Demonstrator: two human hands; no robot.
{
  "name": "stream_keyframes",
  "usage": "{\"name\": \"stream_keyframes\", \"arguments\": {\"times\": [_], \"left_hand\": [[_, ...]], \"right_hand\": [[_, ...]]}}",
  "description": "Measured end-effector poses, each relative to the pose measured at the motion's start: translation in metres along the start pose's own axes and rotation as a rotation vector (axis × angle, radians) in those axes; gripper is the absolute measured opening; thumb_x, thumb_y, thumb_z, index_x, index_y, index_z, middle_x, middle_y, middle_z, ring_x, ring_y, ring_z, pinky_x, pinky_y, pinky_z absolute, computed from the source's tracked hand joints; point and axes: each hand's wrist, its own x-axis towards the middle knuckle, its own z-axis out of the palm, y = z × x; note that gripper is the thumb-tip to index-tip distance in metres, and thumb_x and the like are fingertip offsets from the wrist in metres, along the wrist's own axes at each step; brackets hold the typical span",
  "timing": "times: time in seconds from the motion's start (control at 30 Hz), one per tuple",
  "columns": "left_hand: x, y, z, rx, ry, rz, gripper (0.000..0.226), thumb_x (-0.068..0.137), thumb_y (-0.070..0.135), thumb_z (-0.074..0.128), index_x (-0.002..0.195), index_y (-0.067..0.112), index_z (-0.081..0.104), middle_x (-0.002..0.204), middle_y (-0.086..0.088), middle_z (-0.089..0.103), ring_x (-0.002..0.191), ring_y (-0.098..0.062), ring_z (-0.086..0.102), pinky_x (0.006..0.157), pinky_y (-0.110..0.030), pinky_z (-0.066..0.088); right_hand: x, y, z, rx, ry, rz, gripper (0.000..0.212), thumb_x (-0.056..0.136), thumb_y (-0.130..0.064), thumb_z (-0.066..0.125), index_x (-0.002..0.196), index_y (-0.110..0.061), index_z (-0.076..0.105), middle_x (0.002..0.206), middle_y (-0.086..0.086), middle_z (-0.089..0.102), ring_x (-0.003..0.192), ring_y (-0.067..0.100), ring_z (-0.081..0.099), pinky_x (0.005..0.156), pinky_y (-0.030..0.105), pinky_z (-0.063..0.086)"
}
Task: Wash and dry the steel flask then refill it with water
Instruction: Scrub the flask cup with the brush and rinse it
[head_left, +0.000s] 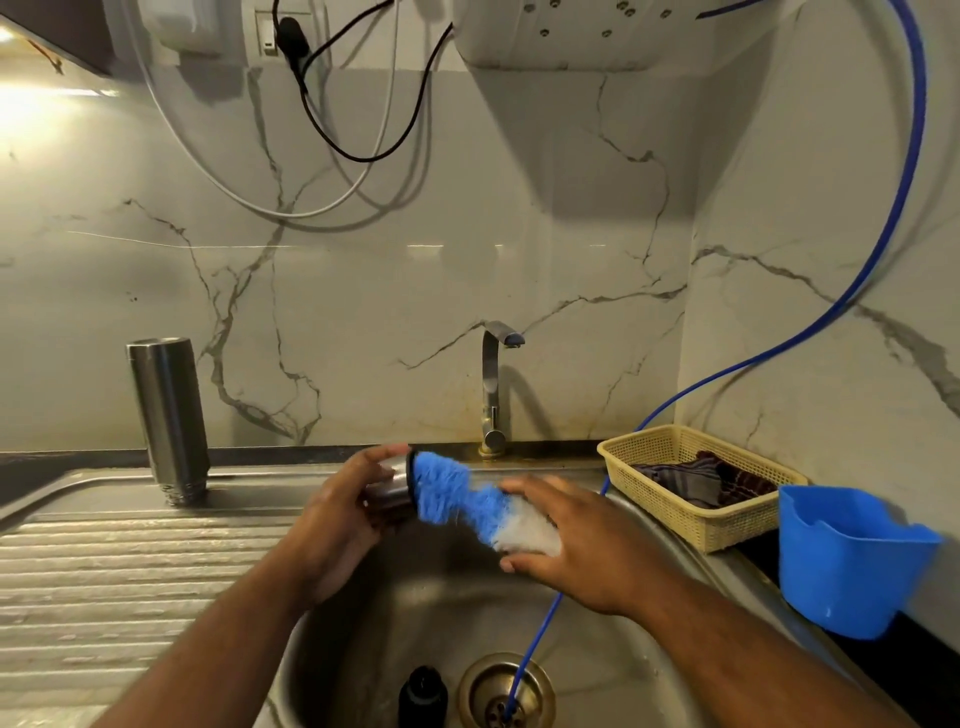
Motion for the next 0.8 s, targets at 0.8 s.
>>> {"name": "stream_keyframes", "arguments": {"times": [0.8], "left_hand": [[-0.017, 0.016, 0.022, 0.711, 0.199, 0.036, 0.026, 0.1, 0.044, 0.052, 0.088, 0.024, 0.063, 0.082, -0.006, 0.062, 0.057, -0.017, 0.051, 0.046, -0.022, 0.037]], "right_hand": [[0.008, -0.022, 0.018, -0.217, 0.081, -0.02, 0.035, 0.108, -0.048, 0.027, 0.124, -0.032, 0.054, 0.091, -0.005, 0.068, 0.076, 0.015, 0.062, 0.059, 0.032, 0.039]]}}
